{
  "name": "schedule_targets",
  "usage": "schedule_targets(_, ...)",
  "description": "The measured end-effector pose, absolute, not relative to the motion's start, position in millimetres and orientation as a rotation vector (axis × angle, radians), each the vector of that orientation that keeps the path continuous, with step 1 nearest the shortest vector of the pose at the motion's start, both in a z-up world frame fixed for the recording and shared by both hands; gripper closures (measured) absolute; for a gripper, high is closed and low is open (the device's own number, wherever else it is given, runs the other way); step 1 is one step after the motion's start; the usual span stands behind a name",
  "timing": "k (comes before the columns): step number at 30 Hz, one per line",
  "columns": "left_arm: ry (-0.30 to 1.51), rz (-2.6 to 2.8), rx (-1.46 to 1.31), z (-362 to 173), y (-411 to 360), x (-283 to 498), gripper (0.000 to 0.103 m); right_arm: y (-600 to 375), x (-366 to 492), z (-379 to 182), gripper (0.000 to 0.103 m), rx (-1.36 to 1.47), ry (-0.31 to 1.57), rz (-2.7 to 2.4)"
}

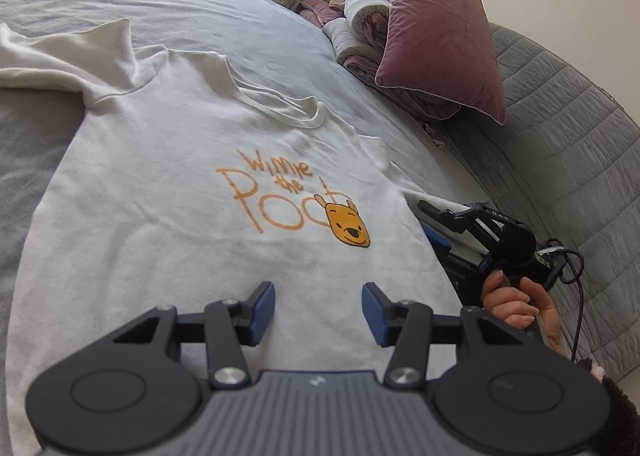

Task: Fold clothes
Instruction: 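Grasp the side edge of the sweatshirt body with the right gripper, then smooth the side edge flat and open the right gripper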

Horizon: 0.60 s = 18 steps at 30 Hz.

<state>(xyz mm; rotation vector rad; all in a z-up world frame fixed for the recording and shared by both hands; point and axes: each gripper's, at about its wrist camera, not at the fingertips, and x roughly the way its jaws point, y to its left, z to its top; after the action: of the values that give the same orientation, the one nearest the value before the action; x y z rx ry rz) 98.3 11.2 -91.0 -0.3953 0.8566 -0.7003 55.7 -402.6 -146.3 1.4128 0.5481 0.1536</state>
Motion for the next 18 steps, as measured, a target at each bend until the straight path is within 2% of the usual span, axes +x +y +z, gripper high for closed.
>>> schedule_targets(3,0.850,-0.694,-0.397,-91,8,101,0.053,-402,57,-143,0.089,1.407,0.521,0.130)
schedule_targets(5,0.841,-0.687,-0.389,-90,5,102,0.054,-398,57,-137,0.095,1.357,0.546,0.110)
schedule_targets(7,0.831,-0.682,-0.372,-90,6,101,0.054,-394,59,-127,0.094,1.295,0.583,0.083)
schedule_targets(9,0.827,-0.675,-0.361,-88,5,101,0.054,-390,58,-117,0.080,1.234,0.619,0.053)
schedule_targets(13,0.815,-0.644,-0.327,-85,7,102,0.053,-385,48,-104,0.063,1.151,0.687,0.023)
schedule_targets(18,0.807,-0.562,-0.223,-77,5,102,0.053,-383,39,-110,0.063,1.172,0.790,0.073)
